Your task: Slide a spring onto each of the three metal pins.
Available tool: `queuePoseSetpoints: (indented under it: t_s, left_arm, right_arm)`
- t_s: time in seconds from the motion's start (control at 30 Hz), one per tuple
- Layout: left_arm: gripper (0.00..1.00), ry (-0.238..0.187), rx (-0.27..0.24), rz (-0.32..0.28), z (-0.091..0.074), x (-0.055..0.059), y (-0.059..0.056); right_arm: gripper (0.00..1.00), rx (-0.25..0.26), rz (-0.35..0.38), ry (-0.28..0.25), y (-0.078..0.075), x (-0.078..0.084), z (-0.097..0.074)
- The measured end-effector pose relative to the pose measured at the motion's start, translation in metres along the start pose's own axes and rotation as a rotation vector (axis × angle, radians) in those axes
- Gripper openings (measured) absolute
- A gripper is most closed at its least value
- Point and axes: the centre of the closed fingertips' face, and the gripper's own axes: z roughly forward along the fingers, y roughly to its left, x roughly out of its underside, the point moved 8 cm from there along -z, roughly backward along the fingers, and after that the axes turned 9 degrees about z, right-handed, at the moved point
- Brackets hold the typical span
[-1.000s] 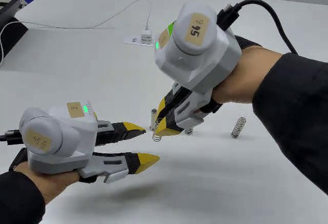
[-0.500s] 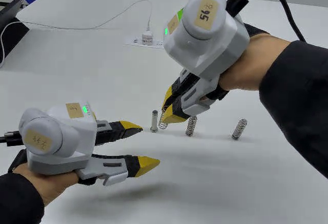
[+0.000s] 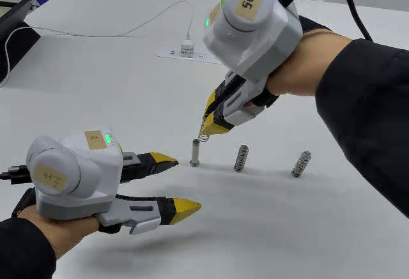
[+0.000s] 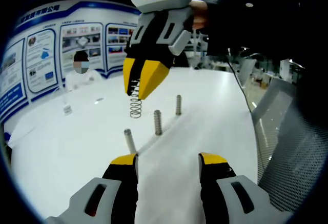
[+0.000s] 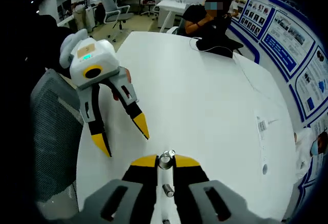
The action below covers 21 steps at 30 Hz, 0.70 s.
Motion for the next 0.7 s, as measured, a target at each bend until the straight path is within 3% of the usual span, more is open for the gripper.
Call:
queuePoseSetpoints:
  t_s: [0.7]
  left_arm:
    - [0.49,0.006,-0.01,-0.011,-0.003,0.004,0.003]
  right_arm:
    - [0.12,-0.025,0.024,0.045,-0.011,0.0,0.027]
